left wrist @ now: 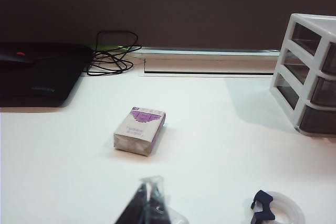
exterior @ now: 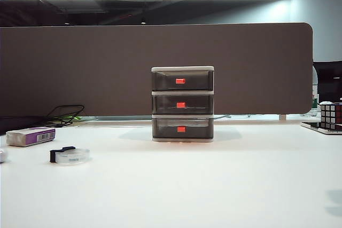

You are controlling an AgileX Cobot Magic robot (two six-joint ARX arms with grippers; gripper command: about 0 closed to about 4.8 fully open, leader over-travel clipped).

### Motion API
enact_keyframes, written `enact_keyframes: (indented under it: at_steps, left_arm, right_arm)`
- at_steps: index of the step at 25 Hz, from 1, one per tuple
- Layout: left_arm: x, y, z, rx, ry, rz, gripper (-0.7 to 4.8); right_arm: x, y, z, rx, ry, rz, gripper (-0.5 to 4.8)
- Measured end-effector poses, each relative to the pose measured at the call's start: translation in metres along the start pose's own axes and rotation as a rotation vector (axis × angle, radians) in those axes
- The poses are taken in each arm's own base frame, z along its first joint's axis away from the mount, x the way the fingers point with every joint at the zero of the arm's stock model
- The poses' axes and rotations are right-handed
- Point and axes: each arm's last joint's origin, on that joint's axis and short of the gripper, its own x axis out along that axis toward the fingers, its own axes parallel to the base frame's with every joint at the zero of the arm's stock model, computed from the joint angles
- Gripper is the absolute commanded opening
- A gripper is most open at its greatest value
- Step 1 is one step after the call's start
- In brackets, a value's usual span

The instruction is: Open the second layer of the drawer on the table, pick up the transparent tape on the table and put it in, and finally close the drawer.

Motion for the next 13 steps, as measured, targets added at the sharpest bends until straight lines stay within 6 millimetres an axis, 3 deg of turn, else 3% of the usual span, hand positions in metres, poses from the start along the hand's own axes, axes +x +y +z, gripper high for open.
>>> enact_keyframes:
  at_steps: [13]
  left_arm:
    - [-0.0001,-0.0016,0.0,-0.034,0.002,-0.056,-0.02]
  right_arm:
    - [0.0,0.0004,0.0,0.009,0.0,0.007,-0.05]
